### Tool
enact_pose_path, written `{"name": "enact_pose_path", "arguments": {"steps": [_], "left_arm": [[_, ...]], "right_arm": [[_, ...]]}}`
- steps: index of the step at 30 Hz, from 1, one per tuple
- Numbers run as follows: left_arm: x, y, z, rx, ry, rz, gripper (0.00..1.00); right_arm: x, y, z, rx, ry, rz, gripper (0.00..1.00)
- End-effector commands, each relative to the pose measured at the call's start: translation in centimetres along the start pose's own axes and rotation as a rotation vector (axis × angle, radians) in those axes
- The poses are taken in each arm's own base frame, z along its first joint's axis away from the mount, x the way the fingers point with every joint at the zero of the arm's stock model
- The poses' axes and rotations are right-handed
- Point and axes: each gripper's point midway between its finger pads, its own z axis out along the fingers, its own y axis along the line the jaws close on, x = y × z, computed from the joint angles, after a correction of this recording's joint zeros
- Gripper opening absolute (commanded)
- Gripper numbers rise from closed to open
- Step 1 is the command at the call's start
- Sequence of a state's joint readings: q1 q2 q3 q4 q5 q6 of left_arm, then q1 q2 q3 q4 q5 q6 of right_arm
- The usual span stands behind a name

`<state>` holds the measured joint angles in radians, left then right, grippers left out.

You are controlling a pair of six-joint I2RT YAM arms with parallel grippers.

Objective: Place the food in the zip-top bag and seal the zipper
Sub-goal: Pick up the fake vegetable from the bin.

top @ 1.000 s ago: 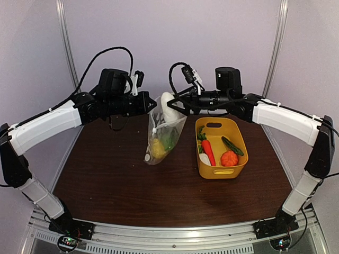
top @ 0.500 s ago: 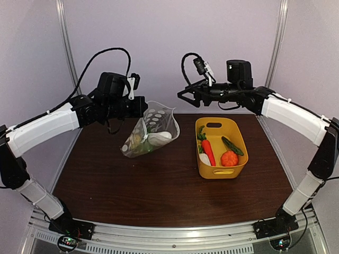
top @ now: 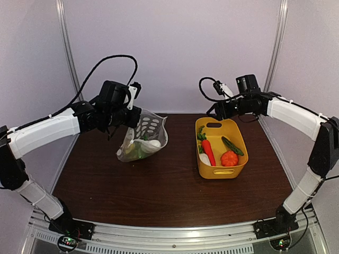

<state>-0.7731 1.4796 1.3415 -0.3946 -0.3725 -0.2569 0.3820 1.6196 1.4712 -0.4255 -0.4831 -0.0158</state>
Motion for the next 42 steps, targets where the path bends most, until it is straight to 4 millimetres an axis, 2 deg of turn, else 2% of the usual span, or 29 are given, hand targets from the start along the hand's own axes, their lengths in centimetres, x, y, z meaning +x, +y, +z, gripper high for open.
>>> {"name": "enact_pose_path", "arguments": {"steps": [1,2,5,15,33,42], "left_arm": [[-0.7,-0.4,0.6,0.017,-0.02,0.015,0.0],[-0.4,-0.7,0.6,0.037,-0.02,-0.005,0.0],[-0.1,-1.2,0.6,0.072,-0.023,-0.051,0.0],[2.0,-1.8,2.2,0.076,0.035,-0.058,0.0],[2.6,-2.1,2.5,0.086,0.061,-0.068,0.0],[2.8,-1.9,2.3,0.077,0.064,-0.067,0.0]], "right_arm": [[8.2,-2.5,2.7,0.1,0.254,0.139,0.64],[9.3,-3.3,3.2,0.135,0.29,0.16,0.64],[11.8,-4.0,5.0,0.138,0.372,0.215,0.64],[16.1,-4.5,8.2,0.121,0.48,0.322,0.66],[16.4,-6.5,12.5,0.15,0.491,0.365,0.65],[17.6,-7.0,13.2,0.171,0.508,0.375,0.65]]}}
